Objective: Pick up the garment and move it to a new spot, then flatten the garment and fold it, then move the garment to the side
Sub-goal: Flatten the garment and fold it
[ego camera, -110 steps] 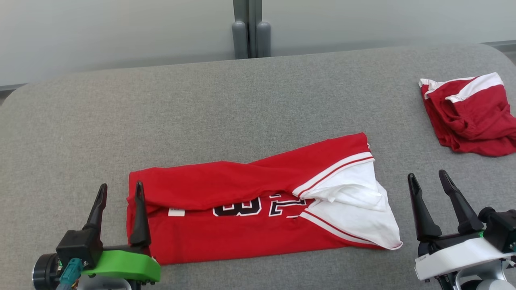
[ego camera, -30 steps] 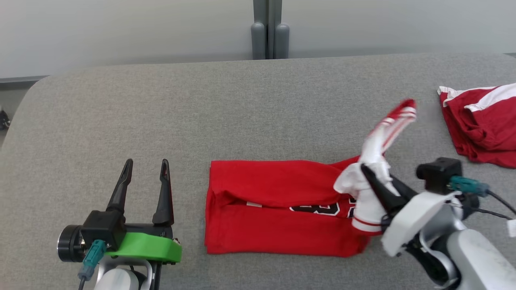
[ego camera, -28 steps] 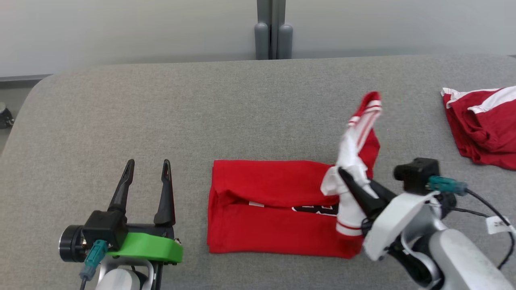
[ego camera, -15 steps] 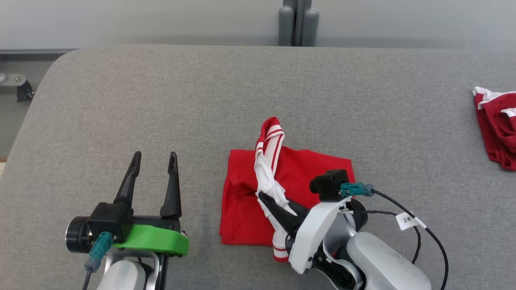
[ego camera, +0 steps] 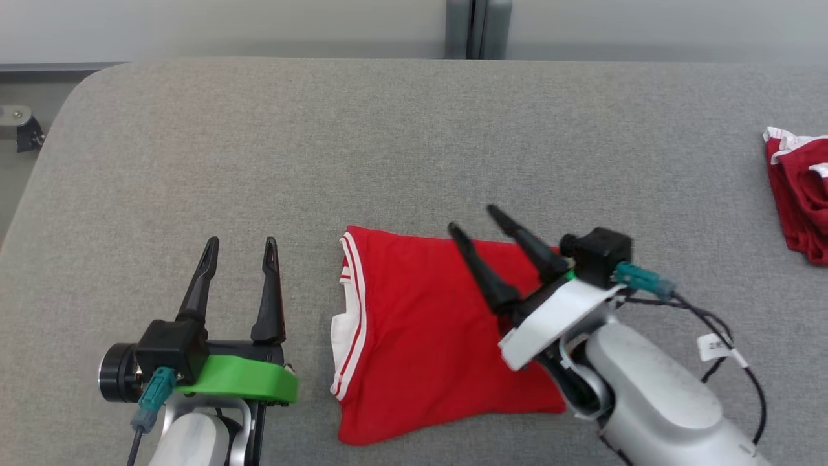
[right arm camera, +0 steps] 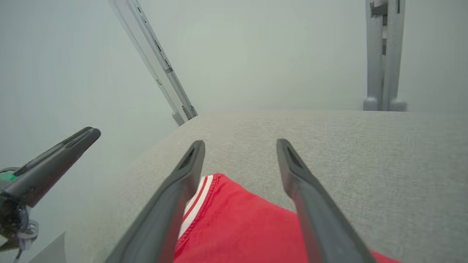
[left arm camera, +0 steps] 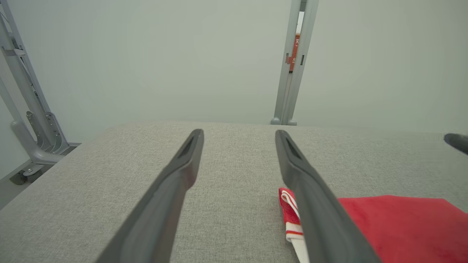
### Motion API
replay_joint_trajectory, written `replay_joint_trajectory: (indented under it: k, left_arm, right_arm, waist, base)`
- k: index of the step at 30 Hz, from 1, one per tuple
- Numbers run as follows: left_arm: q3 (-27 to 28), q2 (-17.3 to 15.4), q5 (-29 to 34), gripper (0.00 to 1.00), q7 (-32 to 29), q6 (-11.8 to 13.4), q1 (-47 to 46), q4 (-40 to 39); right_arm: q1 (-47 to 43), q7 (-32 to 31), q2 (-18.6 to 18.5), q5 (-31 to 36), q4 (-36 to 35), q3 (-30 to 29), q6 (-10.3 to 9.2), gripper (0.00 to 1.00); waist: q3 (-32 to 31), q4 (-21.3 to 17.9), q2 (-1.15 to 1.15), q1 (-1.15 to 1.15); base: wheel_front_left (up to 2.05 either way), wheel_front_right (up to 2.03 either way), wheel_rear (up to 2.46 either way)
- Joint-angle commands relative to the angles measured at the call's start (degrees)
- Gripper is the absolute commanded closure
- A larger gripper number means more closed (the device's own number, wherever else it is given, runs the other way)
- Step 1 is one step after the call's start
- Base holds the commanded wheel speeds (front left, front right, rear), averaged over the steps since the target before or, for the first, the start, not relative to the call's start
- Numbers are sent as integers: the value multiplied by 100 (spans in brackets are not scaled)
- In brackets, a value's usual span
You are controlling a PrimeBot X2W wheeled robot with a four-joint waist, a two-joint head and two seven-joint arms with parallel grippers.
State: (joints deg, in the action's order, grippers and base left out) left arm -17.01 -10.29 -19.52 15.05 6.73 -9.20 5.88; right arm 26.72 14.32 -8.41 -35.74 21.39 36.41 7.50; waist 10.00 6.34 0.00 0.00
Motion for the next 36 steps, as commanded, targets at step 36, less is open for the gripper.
replay_joint_trajectory:
  k: [36]
  left_arm:
    - [124, -546, 111, 0, -306, 337, 1360, -193]
  right_arm:
    - [-3775, -982, 2, 2043, -2925, -3611, -3, 0]
  waist:
    - [-1259, -734, 0, 0]
  base:
    - [0, 0, 0]
